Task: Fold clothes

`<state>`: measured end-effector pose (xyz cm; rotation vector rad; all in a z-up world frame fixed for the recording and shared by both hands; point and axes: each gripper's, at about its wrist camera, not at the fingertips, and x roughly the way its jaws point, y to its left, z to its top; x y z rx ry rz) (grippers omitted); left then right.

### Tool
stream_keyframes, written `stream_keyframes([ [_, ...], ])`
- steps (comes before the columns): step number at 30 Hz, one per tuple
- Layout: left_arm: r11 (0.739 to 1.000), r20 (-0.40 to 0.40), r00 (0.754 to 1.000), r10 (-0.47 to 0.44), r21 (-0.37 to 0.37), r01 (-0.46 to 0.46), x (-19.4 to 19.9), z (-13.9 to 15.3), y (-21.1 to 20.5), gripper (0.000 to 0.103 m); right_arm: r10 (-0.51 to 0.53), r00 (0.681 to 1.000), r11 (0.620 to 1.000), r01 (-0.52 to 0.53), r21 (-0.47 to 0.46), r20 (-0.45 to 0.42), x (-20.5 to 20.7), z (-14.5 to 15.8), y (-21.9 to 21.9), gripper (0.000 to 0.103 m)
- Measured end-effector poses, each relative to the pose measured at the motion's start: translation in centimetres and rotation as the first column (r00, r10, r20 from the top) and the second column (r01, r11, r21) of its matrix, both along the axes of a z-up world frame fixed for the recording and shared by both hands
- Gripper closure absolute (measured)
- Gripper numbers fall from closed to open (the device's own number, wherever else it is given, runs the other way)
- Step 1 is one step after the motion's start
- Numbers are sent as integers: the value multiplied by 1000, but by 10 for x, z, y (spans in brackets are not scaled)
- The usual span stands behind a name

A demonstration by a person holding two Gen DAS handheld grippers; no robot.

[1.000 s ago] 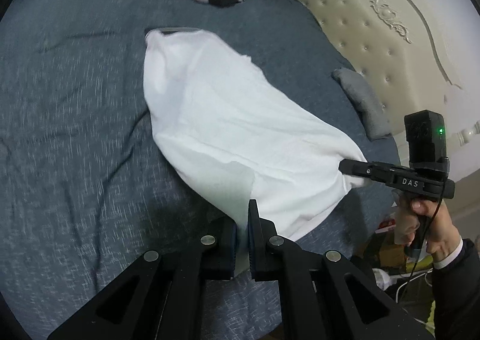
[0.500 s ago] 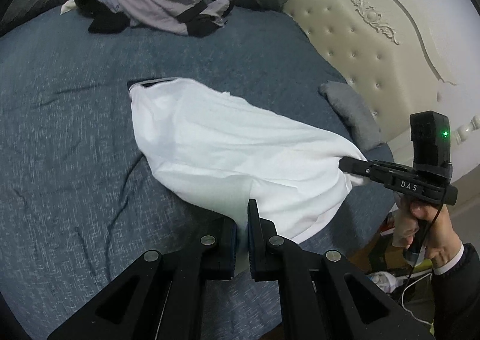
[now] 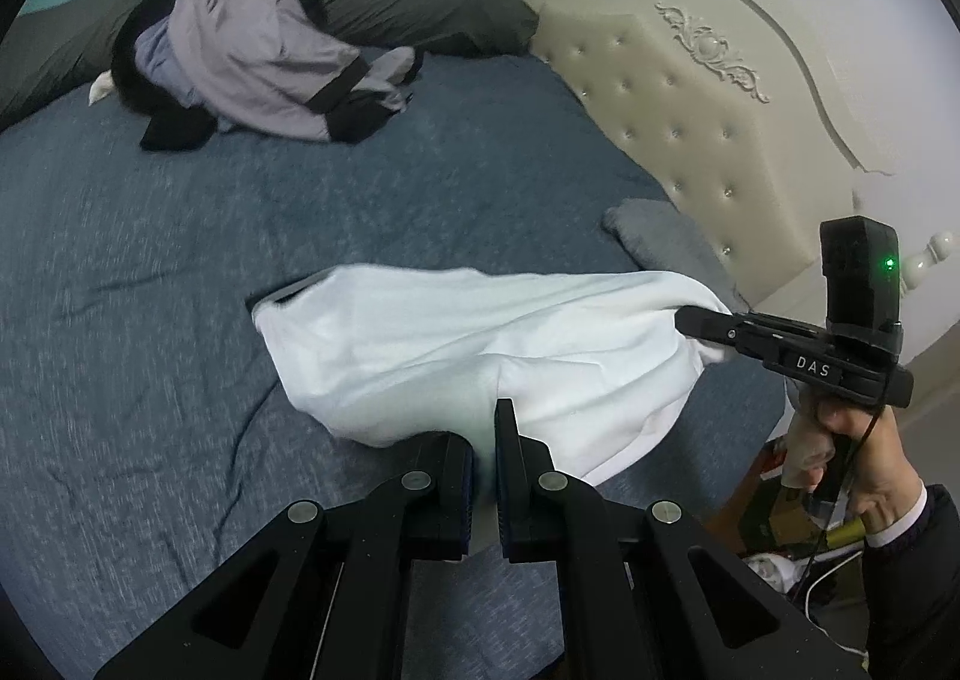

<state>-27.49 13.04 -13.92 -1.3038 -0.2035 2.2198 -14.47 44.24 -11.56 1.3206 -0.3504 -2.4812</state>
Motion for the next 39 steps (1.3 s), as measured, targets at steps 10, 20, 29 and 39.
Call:
stream_keyframes([
  [10,999,-25,999,-43,-10,42,-17,26,48,97,-21,999,999,22,28,-30,-7,32,41,96],
  [20,998,-37,997,-69,-9,68,-33,43,101,97,-53,997,997,56,46,-63,-12,55,90,96],
  [29,995,-65,993,-95,-13,94,-53,68,144,97,-82,991,994,89,66,-101,-14,82,132,96],
  [39,991,-94,987,-131,-18,130,-68,93,194,97,-117,984,988,129,88,-134,-16,111,178,96],
])
